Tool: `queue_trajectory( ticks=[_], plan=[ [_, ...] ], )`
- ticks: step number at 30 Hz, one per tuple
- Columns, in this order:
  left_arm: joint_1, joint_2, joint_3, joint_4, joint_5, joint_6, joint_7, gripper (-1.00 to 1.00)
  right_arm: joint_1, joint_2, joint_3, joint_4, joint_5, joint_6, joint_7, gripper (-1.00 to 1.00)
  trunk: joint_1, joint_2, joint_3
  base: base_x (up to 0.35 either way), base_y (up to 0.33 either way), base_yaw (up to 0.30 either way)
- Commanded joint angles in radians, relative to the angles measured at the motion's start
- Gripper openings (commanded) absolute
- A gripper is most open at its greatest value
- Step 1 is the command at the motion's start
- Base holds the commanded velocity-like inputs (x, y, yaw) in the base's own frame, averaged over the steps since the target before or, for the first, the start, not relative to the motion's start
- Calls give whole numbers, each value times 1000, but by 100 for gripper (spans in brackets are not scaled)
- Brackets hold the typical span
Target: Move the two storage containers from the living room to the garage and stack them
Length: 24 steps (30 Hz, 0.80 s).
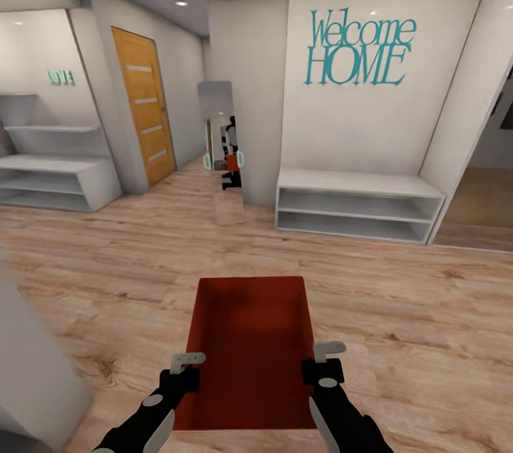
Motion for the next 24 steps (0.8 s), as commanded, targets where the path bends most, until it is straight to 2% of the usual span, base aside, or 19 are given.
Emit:
queue_trajectory(
  ticks=[1, 24],
  plan=[
    [-1, 14, -9, 1, 6, -3, 19, -100, -1, -6, 12, -3, 7, 6, -15, -100, 1, -1, -1, 334, 0, 0],
    [-1, 14, -9, 4, 6, -1, 19, -100, -1, -6, 14, 6, 7, 7, -10, -100, 1, -1, -1, 334, 3, 0]
  ],
)
